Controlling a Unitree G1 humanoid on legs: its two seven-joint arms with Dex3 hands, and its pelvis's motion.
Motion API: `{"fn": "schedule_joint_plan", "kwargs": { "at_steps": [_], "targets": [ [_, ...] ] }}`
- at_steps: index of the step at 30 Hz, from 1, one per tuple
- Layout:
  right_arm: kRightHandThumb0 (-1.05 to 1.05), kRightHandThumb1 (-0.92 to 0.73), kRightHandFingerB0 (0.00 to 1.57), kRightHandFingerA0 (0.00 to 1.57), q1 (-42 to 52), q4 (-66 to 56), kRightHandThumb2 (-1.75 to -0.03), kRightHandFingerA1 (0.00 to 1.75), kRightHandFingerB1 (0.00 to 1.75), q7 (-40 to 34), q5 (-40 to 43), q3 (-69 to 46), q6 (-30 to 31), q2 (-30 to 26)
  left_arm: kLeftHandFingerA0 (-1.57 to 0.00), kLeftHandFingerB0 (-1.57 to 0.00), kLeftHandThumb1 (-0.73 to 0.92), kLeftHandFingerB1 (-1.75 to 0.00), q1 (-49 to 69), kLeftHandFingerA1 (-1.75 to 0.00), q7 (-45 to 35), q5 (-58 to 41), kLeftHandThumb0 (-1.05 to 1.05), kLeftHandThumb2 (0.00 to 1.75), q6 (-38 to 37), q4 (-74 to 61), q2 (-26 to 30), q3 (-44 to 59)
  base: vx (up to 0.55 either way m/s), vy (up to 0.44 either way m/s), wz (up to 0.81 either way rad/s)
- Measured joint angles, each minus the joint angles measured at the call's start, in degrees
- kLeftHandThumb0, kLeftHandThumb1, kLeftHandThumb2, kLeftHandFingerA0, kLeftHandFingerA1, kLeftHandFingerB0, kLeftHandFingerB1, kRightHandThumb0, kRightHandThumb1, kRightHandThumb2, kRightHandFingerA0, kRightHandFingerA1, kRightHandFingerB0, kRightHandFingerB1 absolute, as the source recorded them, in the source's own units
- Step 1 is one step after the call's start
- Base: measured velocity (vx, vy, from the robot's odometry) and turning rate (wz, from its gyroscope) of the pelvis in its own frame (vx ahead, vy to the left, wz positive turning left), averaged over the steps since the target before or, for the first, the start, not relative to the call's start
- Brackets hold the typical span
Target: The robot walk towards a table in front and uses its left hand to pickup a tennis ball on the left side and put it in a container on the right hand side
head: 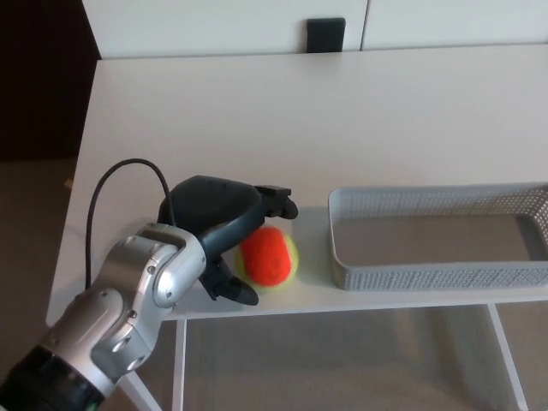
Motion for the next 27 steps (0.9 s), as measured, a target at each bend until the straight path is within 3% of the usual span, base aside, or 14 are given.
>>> {"fn": "schedule_joint_plan", "kwargs": {
  "at_steps": [1,2,5,6,12,13,14,17,18,19,26,27],
  "targets": [
    [-0.83,-0.42,0.00,0.48,0.0,0.0,-0.84,1.13,0.57,0.0,0.0,0.0,0.0,0.0,-0.69,-0.35,0.30,-0.51,0.0,-0.51,0.2,0.1,-0.72,0.61,-0.1,0.1,-0.1,-0.1,0.00,0.000,0.00],
    [-0.84,-0.43,0.00,0.48,0.0,0.0,-0.84,1.13,0.59,0.0,0.0,0.0,0.0,0.0,-0.79,-0.38,0.31,-0.53,0.0,-0.55,0.2,0.2,-0.73,0.61,-0.1,0.2,-0.1,-0.1,0.00,0.000,0.00],
    [-0.84,-0.43,0.00,0.48,-0.1,0.0,-0.84,1.13,0.59,0.0,0.0,0.1,0.0,0.0,-0.79,-0.38,0.31,-0.53,0.0,-0.55,0.2,0.9,-0.73,0.61,-0.1,0.2,-0.3,-0.9,0.00,0.000,0.00],
    [-0.78,-0.41,0.00,0.47,-0.1,0.0,-0.85,1.07,0.57,0.0,-0.1,0.1,0.0,0.0,-1.03,-0.39,0.33,-0.54,0.0,-0.68,0.2,1.1,-0.76,0.62,-0.1,0.2,-0.4,-1.0,0.00,0.000,0.00],
    [-0.82,-0.42,0.00,0.46,-0.2,-0.1,-0.84,1.10,0.57,0.0,-0.1,0.6,0.0,0.0,-1.08,-0.43,0.34,-0.54,-0.8,-0.71,-0.8,3.4,-0.74,0.64,-0.1,0.2,-0.4,-3.2,0.00,0.000,0.00],
    [-0.82,-0.43,0.00,0.48,-0.2,-0.1,-0.86,1.11,0.54,0.0,-0.2,0.6,0.0,0.0,-1.30,-0.91,0.49,-0.50,-0.8,-0.84,-1.0,3.6,-0.63,0.55,-0.1,0.2,-0.3,-3.4,0.00,0.000,0.00],
    [-0.76,-0.41,0.00,0.49,-0.2,-0.1,-0.85,1.07,0.56,0.0,-0.2,0.6,0.0,0.0,-1.26,-1.02,0.60,-0.55,-0.9,-0.79,-1.2,3.8,-0.68,0.58,-0.1,0.3,-0.4,-3.6,0.00,0.000,0.00],
    [-0.76,-0.41,0.00,0.49,-0.3,-0.1,-0.85,1.07,0.56,0.0,-0.2,0.6,0.0,0.0,-1.26,-1.02,0.60,-0.55,-1.4,-0.79,-2.5,4.5,-0.68,0.58,0.6,0.8,-1.3,-4.5,0.00,0.000,0.00],
    [-0.75,-0.56,0.00,0.20,-0.3,-0.1,-0.49,1.38,0.64,0.0,-0.2,0.6,0.0,0.0,-1.22,-0.98,0.51,-0.71,-1.6,-0.93,-2.9,4.8,-0.78,0.89,0.7,0.9,-1.5,-4.7,0.00,0.000,0.00],
    [-0.75,-0.47,0.00,0.37,-0.4,-0.1,-0.79,1.06,0.57,0.0,-0.2,0.6,0.0,0.0,-1.27,-1.07,0.62,-0.59,-1.7,-0.80,-3.2,5.0,-0.69,0.59,1.0,0.9,-1.6,-4.9,0.00,0.000,0.00],
    [-0.73,-0.47,0.00,0.38,-0.8,-0.4,-0.79,1.06,0.55,0.0,-0.2,0.6,0.0,0.0,-1.24,-1.06,0.61,-0.59,-1.7,-0.74,-3.6,5.9,-0.69,0.58,1.1,0.9,-1.8,-4.8,0.00,0.000,0.00],
    [-0.68,-0.60,0.00,0.20,-0.9,-0.5,-0.51,1.38,0.60,0.0,-0.2,0.6,0.0,0.0,-1.27,-1.01,0.59,-0.55,-1.7,-0.78,-3.6,5.9,-0.68,0.58,1.1,0.9,-1.9,-4.6,0.00,0.000,0.00]
  ]
}}
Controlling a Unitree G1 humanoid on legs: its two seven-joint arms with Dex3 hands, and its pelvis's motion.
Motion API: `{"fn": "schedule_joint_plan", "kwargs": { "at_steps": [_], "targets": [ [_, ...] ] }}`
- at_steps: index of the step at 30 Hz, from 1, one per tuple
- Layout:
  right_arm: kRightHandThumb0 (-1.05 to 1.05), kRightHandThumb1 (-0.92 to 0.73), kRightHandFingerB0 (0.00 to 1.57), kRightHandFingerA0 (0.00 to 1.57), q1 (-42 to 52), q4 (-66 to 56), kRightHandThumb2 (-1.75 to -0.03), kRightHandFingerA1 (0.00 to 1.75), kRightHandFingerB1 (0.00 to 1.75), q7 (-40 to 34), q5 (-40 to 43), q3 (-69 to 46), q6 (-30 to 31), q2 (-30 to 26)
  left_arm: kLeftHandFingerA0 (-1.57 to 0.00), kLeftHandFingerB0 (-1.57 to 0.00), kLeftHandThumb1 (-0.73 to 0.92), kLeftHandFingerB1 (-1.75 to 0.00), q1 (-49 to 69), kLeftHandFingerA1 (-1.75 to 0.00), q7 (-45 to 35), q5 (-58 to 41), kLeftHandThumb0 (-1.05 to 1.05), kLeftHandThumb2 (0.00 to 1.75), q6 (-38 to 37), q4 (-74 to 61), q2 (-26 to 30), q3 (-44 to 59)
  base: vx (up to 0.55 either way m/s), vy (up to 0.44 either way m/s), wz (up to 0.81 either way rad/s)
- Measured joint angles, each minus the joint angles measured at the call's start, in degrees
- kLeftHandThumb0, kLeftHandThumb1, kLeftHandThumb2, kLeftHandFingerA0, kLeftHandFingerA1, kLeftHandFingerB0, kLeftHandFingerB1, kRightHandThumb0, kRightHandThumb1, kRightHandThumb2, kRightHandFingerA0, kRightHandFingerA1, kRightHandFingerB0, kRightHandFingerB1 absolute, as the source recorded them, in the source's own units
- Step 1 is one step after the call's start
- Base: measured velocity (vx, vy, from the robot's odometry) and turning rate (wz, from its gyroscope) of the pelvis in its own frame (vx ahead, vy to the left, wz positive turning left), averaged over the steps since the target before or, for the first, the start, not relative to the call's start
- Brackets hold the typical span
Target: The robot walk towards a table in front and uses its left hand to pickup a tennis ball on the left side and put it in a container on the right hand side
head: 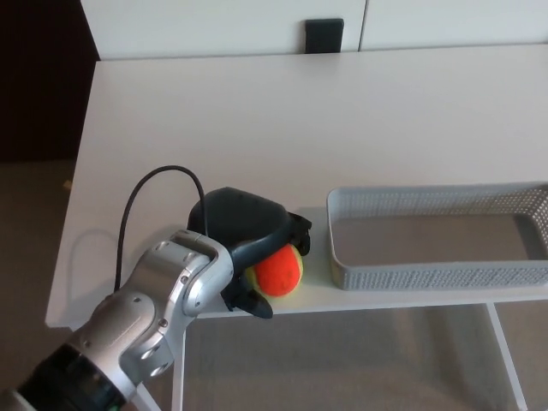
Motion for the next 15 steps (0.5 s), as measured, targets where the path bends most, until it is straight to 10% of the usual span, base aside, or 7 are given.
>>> {"fn": "schedule_joint_plan", "kwargs": {
  "at_steps": [3,4,12,13,15],
  "targets": [
    [-0.74,-0.49,0.00,0.39,-0.3,-0.2,-0.79,1.08,0.56,-0.1,0.0,0.1,0.1,0.0,-1.30,-1.03,0.58,-0.55,0.4,-0.87,0.1,-0.1,-0.69,0.58,-0.1,0.0,-0.1,1.0,0.00,0.000,0.00],
    [-0.66,-0.59,0.00,0.18,-0.3,-0.3,-0.48,1.40,0.61,-0.1,0.0,0.1,0.1,0.0,-1.34,-1.01,0.57,-0.54,0.7,-0.88,0.4,-0.2,-0.69,0.58,-0.1,0.0,-0.1,1.4,0.00,0.000,0.00],
    [-0.72,-0.61,0.00,0.20,-0.5,-0.8,-0.48,1.43,0.67,0.0,0.0,0.1,0.3,0.0,-1.36,-1.10,0.57,-0.59,-0.5,-0.90,1.2,-2.2,-0.73,0.58,-0.1,-2.2,-1.7,8.1,0.00,0.000,0.00],
    [-0.73,-0.60,0.00,0.20,-0.6,-0.8,-0.48,1.42,0.68,0.0,0.0,0.1,0.3,0.0,-1.34,-0.99,0.44,-0.69,-1.2,-0.97,1.2,-2.3,-0.81,0.90,0.0,-2.5,-2.0,8.7,0.00,0.000,0.00],
    [-0.78,-0.60,0.00,0.25,-0.7,-0.8,-0.51,1.41,0.66,0.0,0.1,0.1,0.3,0.0,-1.39,-1.03,0.44,-0.75,-2.8,-1.04,1.2,-2.6,-0.78,0.92,0.0,-3.3,-2.4,10.1,0.00,0.000,0.00]
  ]
}}
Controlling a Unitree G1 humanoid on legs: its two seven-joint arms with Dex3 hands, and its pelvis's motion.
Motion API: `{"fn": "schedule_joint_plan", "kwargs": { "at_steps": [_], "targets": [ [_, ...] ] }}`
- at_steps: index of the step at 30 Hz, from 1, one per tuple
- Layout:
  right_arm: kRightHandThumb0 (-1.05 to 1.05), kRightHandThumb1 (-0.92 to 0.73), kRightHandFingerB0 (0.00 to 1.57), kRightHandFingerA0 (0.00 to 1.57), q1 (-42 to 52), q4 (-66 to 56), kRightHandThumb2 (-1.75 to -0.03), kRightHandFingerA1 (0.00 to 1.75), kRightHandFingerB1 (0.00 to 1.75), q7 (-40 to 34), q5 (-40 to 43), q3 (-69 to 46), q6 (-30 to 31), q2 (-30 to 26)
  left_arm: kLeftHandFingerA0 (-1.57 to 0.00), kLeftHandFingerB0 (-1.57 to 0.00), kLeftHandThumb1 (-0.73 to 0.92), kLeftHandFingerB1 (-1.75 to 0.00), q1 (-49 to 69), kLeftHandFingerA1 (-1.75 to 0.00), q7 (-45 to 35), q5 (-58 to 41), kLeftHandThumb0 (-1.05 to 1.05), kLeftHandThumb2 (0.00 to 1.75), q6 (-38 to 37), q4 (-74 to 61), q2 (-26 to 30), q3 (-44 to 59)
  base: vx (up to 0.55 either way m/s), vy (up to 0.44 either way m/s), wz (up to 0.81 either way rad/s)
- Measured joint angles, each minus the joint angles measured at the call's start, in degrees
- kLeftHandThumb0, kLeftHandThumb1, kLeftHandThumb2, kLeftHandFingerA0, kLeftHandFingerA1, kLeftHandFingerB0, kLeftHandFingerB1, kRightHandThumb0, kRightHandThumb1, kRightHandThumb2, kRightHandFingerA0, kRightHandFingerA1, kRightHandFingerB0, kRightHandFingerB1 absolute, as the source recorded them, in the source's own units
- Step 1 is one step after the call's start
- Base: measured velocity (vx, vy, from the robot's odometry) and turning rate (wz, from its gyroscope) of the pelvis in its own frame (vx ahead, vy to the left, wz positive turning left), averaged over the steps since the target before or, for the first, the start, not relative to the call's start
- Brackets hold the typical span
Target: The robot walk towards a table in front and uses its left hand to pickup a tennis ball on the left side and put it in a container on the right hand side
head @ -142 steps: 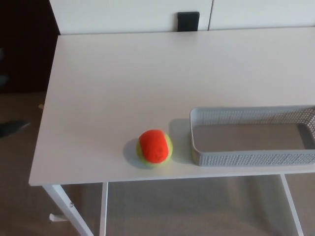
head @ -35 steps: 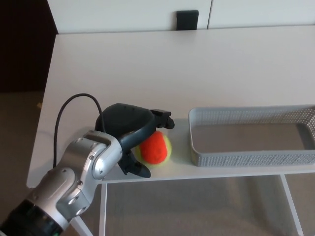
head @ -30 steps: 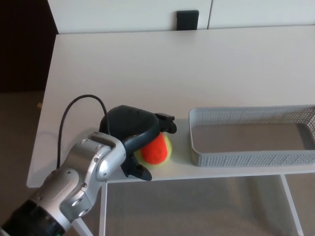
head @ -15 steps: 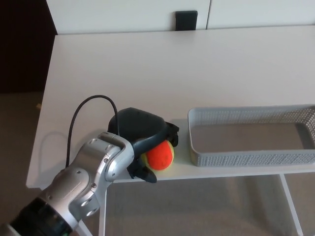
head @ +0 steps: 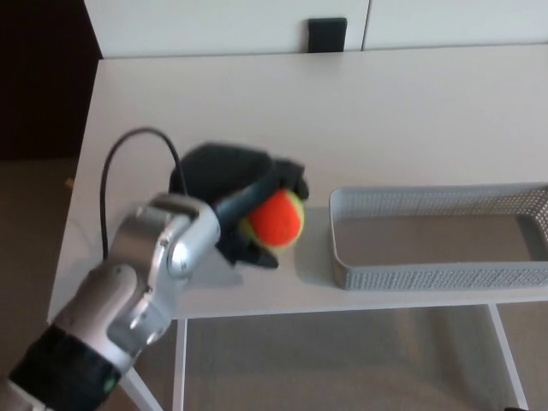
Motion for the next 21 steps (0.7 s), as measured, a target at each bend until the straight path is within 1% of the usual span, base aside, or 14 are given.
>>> {"fn": "schedule_joint_plan", "kwargs": {
  "at_steps": [1,2,3,4,5,6,7,8,10,11,12,13,20,21],
  "targets": [
    [-0.76,-0.60,0.00,0.22,-0.1,0.0,-0.49,1.42,0.65,0.0,0.0,0.0,0.0,0.0,-1.33,-1.04,0.61,-0.57,-1.4,-0.75,0.0,-0.2,-0.85,0.59,0.0,-0.8,-0.2,1.2,0.00,0.000,0.00],
    [-0.76,-0.60,0.00,0.22,-0.1,0.0,-0.49,1.42,0.65,0.0,0.0,-0.1,0.0,0.0,-1.33,-1.04,0.61,-0.57,-2.3,-0.75,0.0,-0.2,-0.85,0.59,0.1,-1.5,-0.3,2.1,0.00,0.000,0.00],
    [-0.78,-0.61,0.00,0.24,-0.1,0.0,-0.50,1.43,0.60,0.1,0.0,-0.1,0.0,0.0,-1.35,-0.95,0.48,-0.61,-2.8,-0.92,0.0,-0.2,-0.92,0.92,0.1,-1.9,-0.3,2.4,0.00,0.000,0.00],
    [-0.73,-0.59,0.00,0.25,-0.1,0.0,-0.50,1.43,0.63,0.1,0.0,-0.1,0.0,0.0,-1.42,-1.05,0.54,-0.55,-3.8,-0.82,-0.1,-0.3,-0.87,0.57,0.1,-2.5,-0.5,3.0,0.00,0.000,0.00],
    [-0.73,-0.59,0.00,0.25,-0.1,0.0,-0.50,1.43,0.63,0.1,0.0,-0.1,0.0,0.0,-1.42,-1.05,0.54,-0.55,-4.5,-0.82,-0.1,-0.4,-0.87,0.57,0.1,-2.8,-0.7,3.5,0.00,0.000,0.00],
    [-0.78,-0.59,0.00,0.25,-0.1,0.0,-0.52,1.40,0.67,0.1,0.0,-0.1,0.0,0.0,-1.38,-1.08,0.40,-0.67,-5.0,-0.98,-0.1,-0.6,-0.87,0.76,0.1,-2.9,-1.1,3.9,0.00,0.000,0.00],
    [-0.78,-0.59,0.00,0.25,-0.1,0.1,-0.52,1.40,0.67,0.1,0.0,-0.1,0.0,0.0,-1.38,-1.08,0.40,-0.67,-5.7,-0.98,0.0,-0.8,-0.87,0.76,0.1,-3.0,-1.7,4.4,0.00,0.000,0.00],
    [-0.77,-0.60,0.00,0.25,-0.1,0.1,-0.51,1.41,0.65,0.1,0.0,-0.1,0.0,0.0,-1.43,-1.08,0.53,-0.57,-6.1,-0.90,0.0,-0.9,-0.85,0.57,0.1,-3.0,-2.1,4.5,0.00,0.000,0.00],
    [-0.72,-0.57,0.00,0.20,-0.2,0.1,-0.49,1.39,0.66,0.1,0.0,-0.1,0.0,0.0,-1.42,-1.12,0.55,-0.61,-7.2,-0.94,0.1,-1.1,-0.84,0.57,0.1,-2.9,-3.5,4.4,0.00,0.000,0.00],
    [-0.73,-0.59,0.00,0.18,-0.2,0.1,-0.46,1.42,0.68,0.1,0.0,-0.1,0.0,0.0,-1.36,-1.05,0.42,-0.69,-7.5,-1.04,0.2,-1.2,-0.88,0.79,0.1,-2.7,-4.2,4.4,0.00,0.000,0.00],
    [-0.73,-0.59,0.00,0.18,-0.2,0.2,-0.46,1.42,0.68,0.1,0.0,0.0,0.0,0.0,-1.36,-1.05,0.42,-0.69,-8.0,-1.04,0.2,-1.3,-0.88,0.79,0.0,-2.4,-5.0,4.1,0.00,0.000,0.00],
    [-0.75,-0.59,0.00,0.24,-0.2,0.2,-0.51,1.42,0.74,0.1,0.0,0.0,0.1,0.0,-1.37,-1.06,0.60,-0.59,-8.3,-0.89,0.3,-1.3,-0.85,0.58,0.0,-2.2,-5.6,3.9,0.00,0.000,0.00],
    [-0.75,-0.60,0.00,0.25,-0.4,0.2,-0.51,1.43,0.68,0.1,0.0,0.1,0.2,0.0,-1.37,-0.98,0.57,-0.55,-9.5,-0.92,0.4,-0.6,-0.83,0.58,0.0,-0.5,-9.2,-0.4,0.00,0.000,0.00],
    [-0.75,-0.60,0.00,0.25,-0.4,0.2,-0.52,1.43,0.71,0.1,0.0,0.1,0.3,0.0,-1.38,-0.92,0.19,-0.81,-9.8,-1.20,0.6,-0.4,-0.39,0.87,0.0,0.2,-10.0,-1.2,0.00,0.000,0.00]
  ]
}}
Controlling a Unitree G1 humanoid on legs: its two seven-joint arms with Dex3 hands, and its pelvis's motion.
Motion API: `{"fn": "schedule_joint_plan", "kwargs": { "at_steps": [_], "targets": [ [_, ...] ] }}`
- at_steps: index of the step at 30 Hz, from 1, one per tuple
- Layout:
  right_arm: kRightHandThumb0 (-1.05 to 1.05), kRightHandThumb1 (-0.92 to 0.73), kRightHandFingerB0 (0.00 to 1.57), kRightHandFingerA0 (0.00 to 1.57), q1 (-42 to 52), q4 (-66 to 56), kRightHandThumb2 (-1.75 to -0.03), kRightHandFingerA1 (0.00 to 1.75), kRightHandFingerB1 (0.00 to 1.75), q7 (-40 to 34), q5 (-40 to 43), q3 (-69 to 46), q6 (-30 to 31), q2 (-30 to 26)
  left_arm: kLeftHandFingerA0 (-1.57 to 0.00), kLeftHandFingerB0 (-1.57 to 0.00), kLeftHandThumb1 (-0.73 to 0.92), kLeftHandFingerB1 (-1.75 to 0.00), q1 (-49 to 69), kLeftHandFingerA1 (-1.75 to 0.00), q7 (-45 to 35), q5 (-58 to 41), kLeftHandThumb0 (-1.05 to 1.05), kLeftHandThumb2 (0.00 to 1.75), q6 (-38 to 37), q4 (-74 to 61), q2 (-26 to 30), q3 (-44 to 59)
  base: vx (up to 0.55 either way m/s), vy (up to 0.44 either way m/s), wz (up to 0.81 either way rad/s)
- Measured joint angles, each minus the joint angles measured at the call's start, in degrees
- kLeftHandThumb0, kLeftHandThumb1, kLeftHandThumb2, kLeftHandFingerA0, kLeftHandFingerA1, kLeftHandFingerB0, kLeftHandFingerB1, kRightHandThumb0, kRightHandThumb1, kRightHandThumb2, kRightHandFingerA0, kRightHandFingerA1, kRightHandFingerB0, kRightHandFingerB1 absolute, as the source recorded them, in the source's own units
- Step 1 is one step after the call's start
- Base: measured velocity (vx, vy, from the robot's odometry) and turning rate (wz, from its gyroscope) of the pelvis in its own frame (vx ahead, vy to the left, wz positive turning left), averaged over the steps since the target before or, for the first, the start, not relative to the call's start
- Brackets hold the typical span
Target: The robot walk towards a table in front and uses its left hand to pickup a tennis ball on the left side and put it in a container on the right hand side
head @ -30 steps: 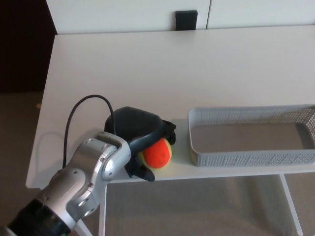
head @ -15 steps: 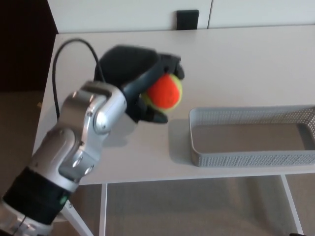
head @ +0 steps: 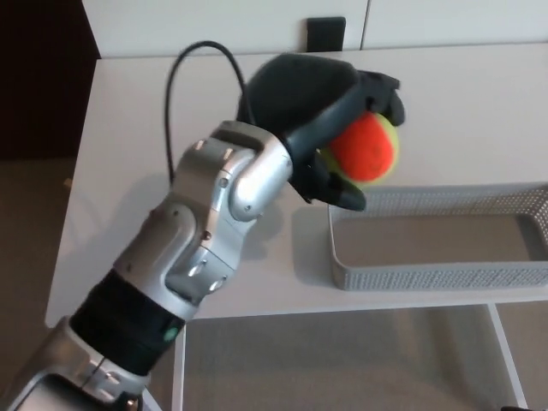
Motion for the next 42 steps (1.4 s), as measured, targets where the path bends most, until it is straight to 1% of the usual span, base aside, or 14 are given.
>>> {"fn": "schedule_joint_plan", "kwargs": {
  "at_steps": [5,7,9,10,12,13,22,24,25,26,29,32,39,42],
  "targets": [
    [-0.77,-0.48,0.00,0.37,-0.3,0.0,-0.78,1.09,0.58,0.0,0.0,0.0,0.1,0.0,-1.37,-0.92,0.18,-0.80,-0.3,-1.19,0.8,0.8,-0.38,0.86,0.0,2.3,-3.0,-2.5,0.00,0.000,0.00],
    [-0.74,-0.56,0.00,0.20,-0.3,0.1,-0.47,1.40,0.68,0.1,0.0,0.0,0.1,0.0,-1.37,-0.92,0.18,-0.81,-0.3,-1.19,1.3,1.1,-0.38,0.86,0.0,2.9,-3.9,-3.5,0.00,0.000,0.00],
    [-0.74,-0.56,0.00,0.20,-0.4,0.2,-0.47,1.40,0.68,0.1,0.0,0.0,0.1,0.0,-1.37,-0.92,0.18,-0.81,-0.3,-1.19,1.6,1.3,-0.38,0.86,0.0,3.4,-4.6,-4.0,0.00,0.000,0.00],
    [-0.75,-0.47,0.00,0.37,-0.4,0.2,-0.78,1.08,0.60,0.1,0.0,0.1,0.1,0.0,-1.36,-0.91,0.16,-0.80,-0.3,-1.19,1.7,1.3,-0.38,0.85,0.0,3.6,-4.8,-4.2,0.00,0.000,0.00],
    [-0.75,-0.47,0.00,0.37,-0.4,0.3,-0.78,1.08,0.60,0.1,0.0,0.1,0.1,0.0,-1.36,-0.91,0.16,-0.80,-0.5,-1.19,1.9,1.6,-0.38,0.85,0.0,4.3,-5.2,-4.5,0.00,0.000,0.00],
    [-0.76,-0.48,0.00,0.37,-0.4,0.3,-0.78,1.08,0.61,0.1,0.0,0.1,0.1,0.0,-1.33,-1.01,0.54,-0.58,-0.6,-0.94,2.0,1.7,-0.81,0.57,0.1,4.6,-5.2,-4.7,0.00,0.000,0.00],
    [-0.68,-0.58,0.00,0.22,-0.6,0.3,-0.53,1.37,0.78,0.1,-0.1,0.2,0.1,0.0,-1.34,-0.94,0.55,-0.54,-1.8,-0.91,2.5,2.6,-0.80,0.57,0.8,6.5,-5.5,-4.7,0.00,0.000,0.00],
    [-0.71,-0.53,0.00,0.21,-0.7,0.3,-0.53,1.31,0.78,0.1,-0.1,0.3,0.1,0.0,-1.21,-0.80,0.43,-0.59,-1.9,-0.93,2.8,2.7,-0.85,0.74,0.9,6.9,-5.5,-4.6,0.00,0.000,0.00],
    [-0.68,-0.57,0.00,0.19,-0.8,0.3,-0.55,1.40,0.70,0.1,-0.1,0.3,0.1,0.0,-0.44,-0.37,0.54,-0.51,-1.9,-0.45,3.0,2.7,-0.89,0.57,1.0,7.1,-5.5,-4.6,0.00,0.000,0.00],
    [-0.77,-0.49,0.00,0.40,-0.9,0.3,-0.77,1.13,0.67,0.1,-0.1,0.3,0.1,0.0,-0.01,-0.19,-0.01,-0.58,-2.1,-0.52,3.1,3.1,-0.39,0.74,1.1,7.3,-5.4,-4.8,0.00,0.000,0.00],
    [-0.77,-0.49,0.00,0.40,-1.1,0.3,-0.77,1.13,0.67,0.1,-0.1,0.3,0.1,0.0,-0.01,-0.19,-0.01,-0.58,-2.6,-0.52,3.0,3.8,-0.39,0.74,2.0,7.5,-5.2,-5.1,0.00,0.000,0.00],
    [-0.67,-0.57,0.00,0.19,-1.1,0.3,-0.55,1.41,0.71,0.1,-0.1,0.3,0.1,0.0,-0.01,-0.15,0.53,-0.52,-3.0,-0.47,2.7,4.2,-1.05,0.59,3.0,7.7,-5.2,-5.1,0.00,0.000,0.00],
    [-0.77,-0.48,0.00,0.36,-1.2,0.1,-0.78,1.08,0.64,0.0,-0.2,0.5,0.2,0.0,-0.02,-0.04,0.50,-0.50,-3.8,-0.44,1.7,5.8,-1.05,0.83,5.1,8.6,-4.4,-5.9,0.00,0.000,0.00],
    [-0.70,-0.59,0.00,0.22,-1.2,0.1,-0.53,1.40,0.76,0.0,-0.3,0.5,0.2,0.0,-0.01,-0.11,0.50,-0.52,-3.8,-0.43,1.2,6.0,-1.05,0.83,5.5,8.6,-4.0,-6.1,0.00,0.000,0.00]
  ]
}}
